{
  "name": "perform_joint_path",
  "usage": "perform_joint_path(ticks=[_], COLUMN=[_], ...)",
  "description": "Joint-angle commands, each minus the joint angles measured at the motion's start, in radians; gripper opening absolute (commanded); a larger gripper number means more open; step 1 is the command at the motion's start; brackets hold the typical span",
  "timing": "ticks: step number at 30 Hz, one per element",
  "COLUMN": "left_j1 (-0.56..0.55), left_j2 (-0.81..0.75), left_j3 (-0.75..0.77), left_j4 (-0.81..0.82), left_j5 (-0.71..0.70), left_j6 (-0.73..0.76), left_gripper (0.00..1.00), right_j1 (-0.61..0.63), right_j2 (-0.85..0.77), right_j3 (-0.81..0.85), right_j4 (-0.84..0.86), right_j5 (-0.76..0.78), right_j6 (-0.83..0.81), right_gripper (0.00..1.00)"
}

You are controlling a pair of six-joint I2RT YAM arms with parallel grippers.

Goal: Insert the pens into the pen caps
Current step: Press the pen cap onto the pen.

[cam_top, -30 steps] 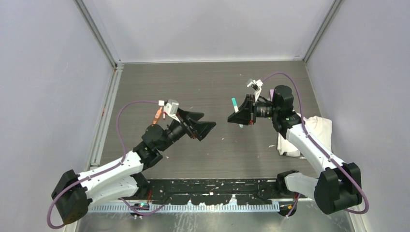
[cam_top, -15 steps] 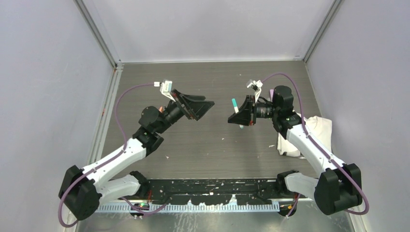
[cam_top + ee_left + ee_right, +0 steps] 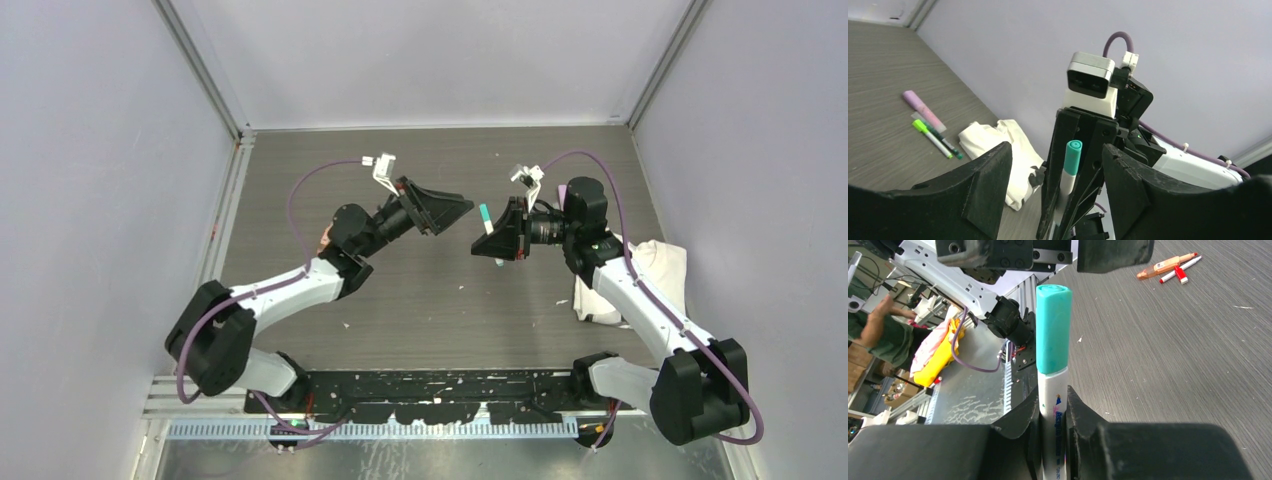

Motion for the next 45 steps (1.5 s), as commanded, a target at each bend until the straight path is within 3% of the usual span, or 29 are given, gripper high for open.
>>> perform_joint_path(ticks=[1,5,28,34,39,45], left_j1=[-0.039,-0.060,-0.108,-0.110,-0.111,-0.133], left_j2=[0.056,0.108,0.177,0.185,0.188,0.163], left_j3=[0.061,0.077,0.132,0.143,0.144,0.085], left_j4=[0.196,0.261,0.248,0.237,0.237,0.233], left_j5=[0.020,0.019,-0.008,-0.007,0.011,0.032], left_j6=[-0.008,-0.014,-0.007,-0.009,-0.019,-0.032], left_gripper=[0.67,0.64,0.42,0.26,0.01,0.01], right_j1=[0.008,0.008,0.009,0.009,0.008,0.008], right_j2=[-0.017,-0.016,-0.012,-0.013,-0.017,-0.046], right_j3=[0.024,0.023,0.022,0.022,0.022,0.042], right_j4=[0.040,0.041,0.040,0.038,0.032,-0.020], right_j5=[-0.020,-0.019,-0.010,-0.004,0.008,0.019], right_j6=[0.010,0.008,0.009,0.010,0.005,-0.034], right_gripper=[0.01,0.01,0.01,0.01,0.01,0.01])
